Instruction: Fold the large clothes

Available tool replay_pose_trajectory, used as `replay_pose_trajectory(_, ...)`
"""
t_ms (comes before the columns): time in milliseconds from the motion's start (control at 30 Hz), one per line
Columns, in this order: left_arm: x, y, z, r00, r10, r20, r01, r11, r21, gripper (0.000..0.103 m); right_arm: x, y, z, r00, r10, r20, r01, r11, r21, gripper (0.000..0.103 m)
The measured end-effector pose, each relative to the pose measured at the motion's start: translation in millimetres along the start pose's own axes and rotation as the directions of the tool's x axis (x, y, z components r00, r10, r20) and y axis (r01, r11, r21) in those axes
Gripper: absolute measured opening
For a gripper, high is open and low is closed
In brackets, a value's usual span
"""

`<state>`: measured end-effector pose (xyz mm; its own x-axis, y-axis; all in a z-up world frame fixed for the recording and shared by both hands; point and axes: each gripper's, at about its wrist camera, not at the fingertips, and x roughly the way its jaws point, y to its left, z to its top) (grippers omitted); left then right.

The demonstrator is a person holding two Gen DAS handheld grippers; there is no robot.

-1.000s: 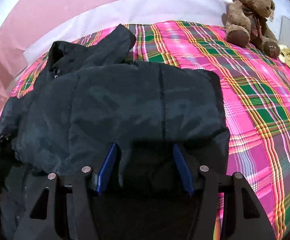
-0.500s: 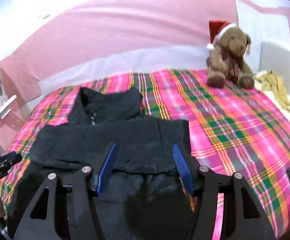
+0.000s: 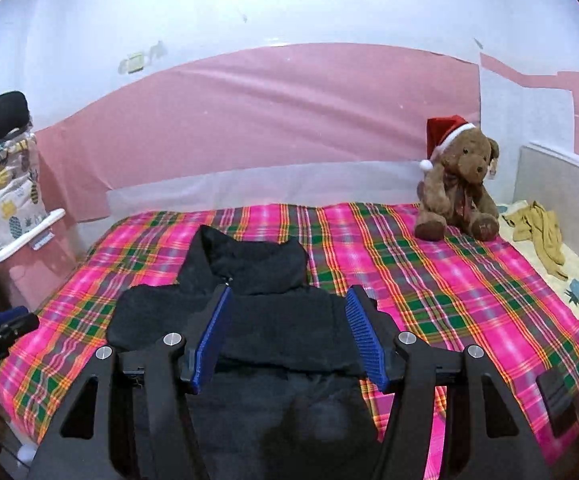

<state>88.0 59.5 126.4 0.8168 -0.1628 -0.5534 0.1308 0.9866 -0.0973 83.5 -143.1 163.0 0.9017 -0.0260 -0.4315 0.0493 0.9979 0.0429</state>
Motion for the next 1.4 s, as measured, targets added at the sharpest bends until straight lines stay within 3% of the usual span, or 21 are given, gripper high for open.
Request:
replay_pose_trajectory(267, -16, 9, 3, 1.0, 0.005, 0.026, -0.005, 1.0, -0.02, 0.044, 0, 10, 2, 0.997, 0.082, -0.001, -0.082, 0.997, -0.014, 0.059)
replay_pose_trajectory(667, 64, 13, 24, 0.998, -0.008, -0.064, 0.007, 1.0, -0.028, 0.047, 100, 1, 4, 0.973, 0.165, -0.161, -0.164, 0.986, 0.019, 0.059)
replay_pose_trajectory(900, 149, 16, 74, 0.996, -0.01, -0.085, 0.009, 1.0, -0.006, 0.052, 197, -18, 27, 0.945, 0.2, -0.259, -0.187, 0.98, 0.074, 0.059)
replay_pose_trajectory(1133, 265, 29, 124, 0.99, 0.002, -0.144, -0.006, 1.0, -0.029, 0.053, 310, -34, 40, 0.914, 0.184, -0.361, -0.166, 0.983, 0.079, 0.059)
replay_pose_trajectory(1400, 401, 50, 145, 0.971, 0.028, -0.237, -0.049, 0.995, -0.085, 0.054, 438, -39, 50, 0.888, 0.143, -0.437, -0.141, 0.989, 0.037, 0.059)
